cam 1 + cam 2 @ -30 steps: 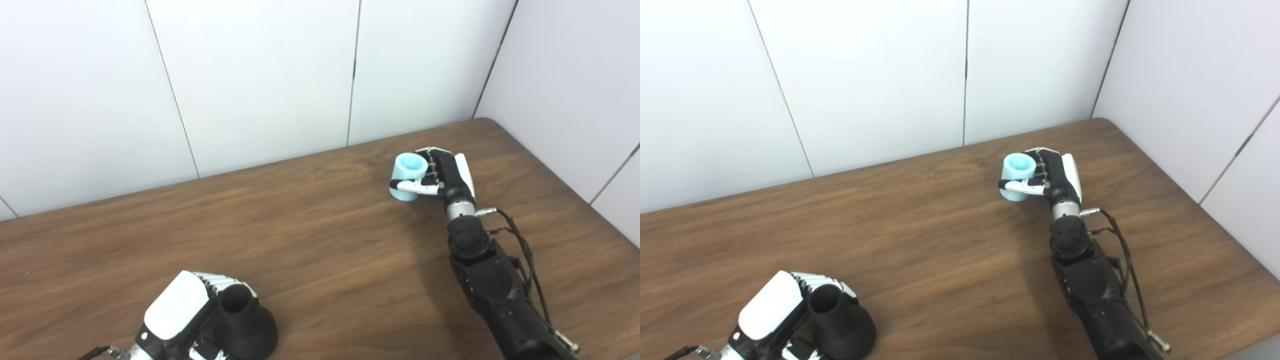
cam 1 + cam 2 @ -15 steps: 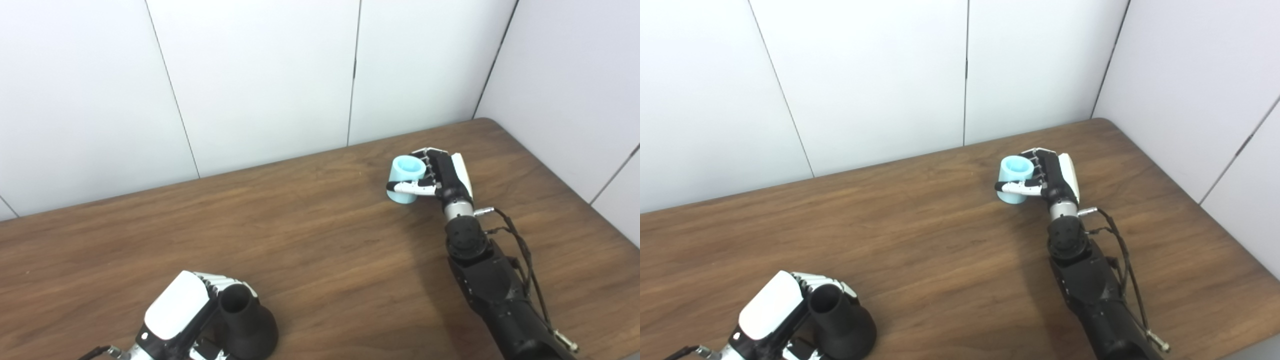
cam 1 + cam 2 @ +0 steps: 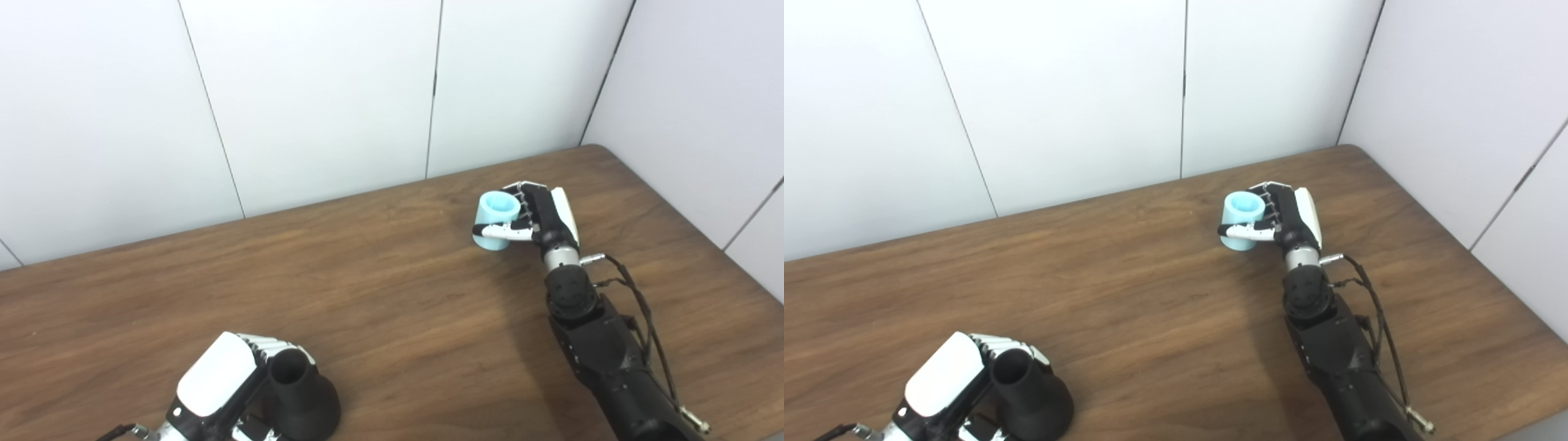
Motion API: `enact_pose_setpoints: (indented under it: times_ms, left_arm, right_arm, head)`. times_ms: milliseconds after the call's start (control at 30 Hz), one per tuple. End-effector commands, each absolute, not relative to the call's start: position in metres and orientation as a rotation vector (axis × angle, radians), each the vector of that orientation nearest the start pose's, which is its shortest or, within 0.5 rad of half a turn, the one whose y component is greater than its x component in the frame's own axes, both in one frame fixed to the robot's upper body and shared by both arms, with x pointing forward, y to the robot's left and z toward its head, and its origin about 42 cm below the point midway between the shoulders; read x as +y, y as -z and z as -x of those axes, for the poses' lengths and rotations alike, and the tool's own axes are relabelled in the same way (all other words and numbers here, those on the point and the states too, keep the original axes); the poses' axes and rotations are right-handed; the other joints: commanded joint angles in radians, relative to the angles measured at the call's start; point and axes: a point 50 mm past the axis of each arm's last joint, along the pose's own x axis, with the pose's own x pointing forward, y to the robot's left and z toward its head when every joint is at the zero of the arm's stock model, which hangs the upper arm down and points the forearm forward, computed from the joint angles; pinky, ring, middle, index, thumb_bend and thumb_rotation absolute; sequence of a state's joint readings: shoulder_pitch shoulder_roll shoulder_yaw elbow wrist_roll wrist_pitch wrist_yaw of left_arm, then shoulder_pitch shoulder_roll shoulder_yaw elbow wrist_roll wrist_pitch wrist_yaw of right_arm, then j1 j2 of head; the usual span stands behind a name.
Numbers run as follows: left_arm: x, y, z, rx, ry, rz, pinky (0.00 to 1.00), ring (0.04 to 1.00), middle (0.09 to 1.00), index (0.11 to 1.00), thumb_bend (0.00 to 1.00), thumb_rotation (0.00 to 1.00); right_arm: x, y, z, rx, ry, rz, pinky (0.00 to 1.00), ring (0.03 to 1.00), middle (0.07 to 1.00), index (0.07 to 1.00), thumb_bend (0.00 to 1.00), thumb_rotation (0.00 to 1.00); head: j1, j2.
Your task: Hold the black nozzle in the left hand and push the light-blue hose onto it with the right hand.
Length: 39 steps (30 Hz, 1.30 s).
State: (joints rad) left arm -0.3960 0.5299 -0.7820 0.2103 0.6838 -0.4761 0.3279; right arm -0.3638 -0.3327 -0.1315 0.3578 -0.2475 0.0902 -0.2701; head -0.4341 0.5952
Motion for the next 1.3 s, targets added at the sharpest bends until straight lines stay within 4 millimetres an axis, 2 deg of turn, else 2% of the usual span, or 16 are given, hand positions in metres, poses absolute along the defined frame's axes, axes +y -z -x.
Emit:
enact_pose_setpoints:
  times_ms: [0,233,400,600,700,833,900,1100,1267]
  left_arm:
    - [0.204,-0.103,-0.321,-0.697,0.772,-1.097,0.32,0.408,0.474,0.496,0.52,0.0]
    - [0.204,-0.103,-0.321,-0.7,0.776,-1.101,0.33,0.418,0.482,0.488,0.52,0.0]
    - [0.203,-0.102,-0.321,-0.697,0.774,-1.095,0.33,0.416,0.477,0.493,0.52,0.0]
    - [0.202,-0.101,-0.322,-0.686,0.778,-1.085,0.32,0.416,0.481,0.489,0.52,0.0]
    - [0.202,-0.101,-0.321,-0.684,0.78,-1.085,0.31,0.409,0.478,0.492,0.52,0.0]
    - [0.201,-0.101,-0.322,-0.688,0.78,-1.088,0.3,0.388,0.466,0.501,0.52,0.0]
    - [0.201,-0.1,-0.322,-0.689,0.778,-1.092,0.29,0.386,0.467,0.5,0.52,0.0]
    - [0.201,-0.098,-0.323,-0.684,0.778,-1.092,0.3,0.396,0.468,0.5,0.52,0.0]
    - [0.2,-0.097,-0.323,-0.688,0.78,-1.098,0.3,0.393,0.467,0.5,0.52,0.0]
  right_arm:
    - [-0.372,-0.171,-0.399,-0.048,0.438,0.565,0.31,0.44,0.465,0.503,0.52,0.0]
    - [-0.372,-0.174,-0.399,-0.065,0.432,0.578,0.32,0.445,0.463,0.502,0.52,0.0]
    - [-0.372,-0.176,-0.4,-0.074,0.425,0.58,0.24,0.356,0.413,0.519,0.52,0.0]
    - [-0.369,-0.182,-0.401,-0.095,0.418,0.576,0.25,0.372,0.423,0.518,0.52,0.0]
    - [-0.367,-0.187,-0.402,-0.107,0.412,0.575,0.22,0.334,0.411,0.52,0.52,0.0]
    - [-0.362,-0.197,-0.404,-0.123,0.401,0.563,0.28,0.403,0.437,0.512,0.52,0.0]
    - [-0.36,-0.203,-0.404,-0.13,0.395,0.563,0.26,0.366,0.417,0.515,0.52,0.0]
    - [-0.352,-0.217,-0.405,-0.181,0.376,0.573,0.39,0.486,0.488,0.488,0.52,0.0]
    - [-0.341,-0.228,-0.403,-0.219,0.344,0.598,0.34,0.447,0.483,0.492,0.52,0.0]
  head:
    - [-0.001,0.001]
    - [-0.001,0.001]
    - [0.0,0.0]
    - [0.001,-0.002]
    - [0.002,-0.002]
    - [0.003,-0.005]
    - [0.004,-0.005]
    - [0.007,-0.009]
    - [0.01,-0.009]
